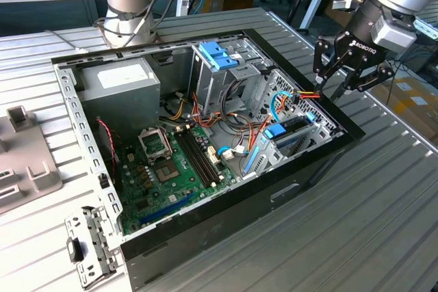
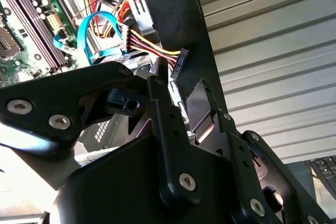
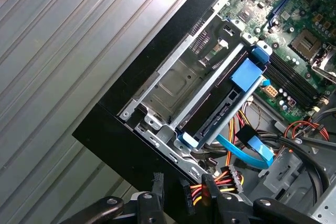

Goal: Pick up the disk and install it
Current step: 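Insert the first disk wire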

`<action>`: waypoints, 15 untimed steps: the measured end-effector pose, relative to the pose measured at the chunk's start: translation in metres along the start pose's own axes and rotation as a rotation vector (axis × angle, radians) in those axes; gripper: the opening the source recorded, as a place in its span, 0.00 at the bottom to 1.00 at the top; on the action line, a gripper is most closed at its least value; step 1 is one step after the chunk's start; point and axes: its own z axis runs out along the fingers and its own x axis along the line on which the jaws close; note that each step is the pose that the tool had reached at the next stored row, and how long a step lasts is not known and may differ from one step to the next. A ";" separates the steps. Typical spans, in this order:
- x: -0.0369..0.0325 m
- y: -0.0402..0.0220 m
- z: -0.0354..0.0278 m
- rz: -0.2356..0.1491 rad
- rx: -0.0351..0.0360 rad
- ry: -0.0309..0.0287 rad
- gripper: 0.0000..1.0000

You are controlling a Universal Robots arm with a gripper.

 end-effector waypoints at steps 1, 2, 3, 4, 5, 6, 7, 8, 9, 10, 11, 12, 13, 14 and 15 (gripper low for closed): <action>-0.0002 -0.0003 0.0013 0.000 0.0000 0.0000 0.42; -0.0005 -0.0006 0.0025 -0.001 -0.0001 0.0002 0.42; -0.0007 -0.0010 0.0040 -0.002 -0.0002 0.0002 0.42; -0.0009 -0.0012 0.0048 -0.002 -0.0002 0.0002 0.42; -0.0010 -0.0014 0.0056 -0.002 -0.0002 0.0002 0.42; -0.0012 -0.0017 0.0067 -0.003 -0.0002 0.0002 0.42; -0.0014 -0.0019 0.0075 -0.003 -0.0002 0.0002 0.42; -0.0016 -0.0022 0.0083 -0.003 -0.0002 0.0003 0.42; -0.0019 -0.0025 0.0089 -0.004 -0.0004 0.0004 0.42; -0.0023 -0.0030 0.0095 -0.004 -0.0004 0.0005 0.42; -0.0030 -0.0038 0.0108 -0.005 -0.0003 0.0003 0.42; -0.0035 -0.0043 0.0115 -0.006 -0.0004 0.0003 0.42; -0.0038 -0.0049 0.0119 -0.007 -0.0004 0.0004 0.42; -0.0037 -0.0060 0.0124 -0.015 -0.0008 0.0008 0.42; -0.0036 -0.0060 0.0123 -0.027 -0.0015 0.0014 0.42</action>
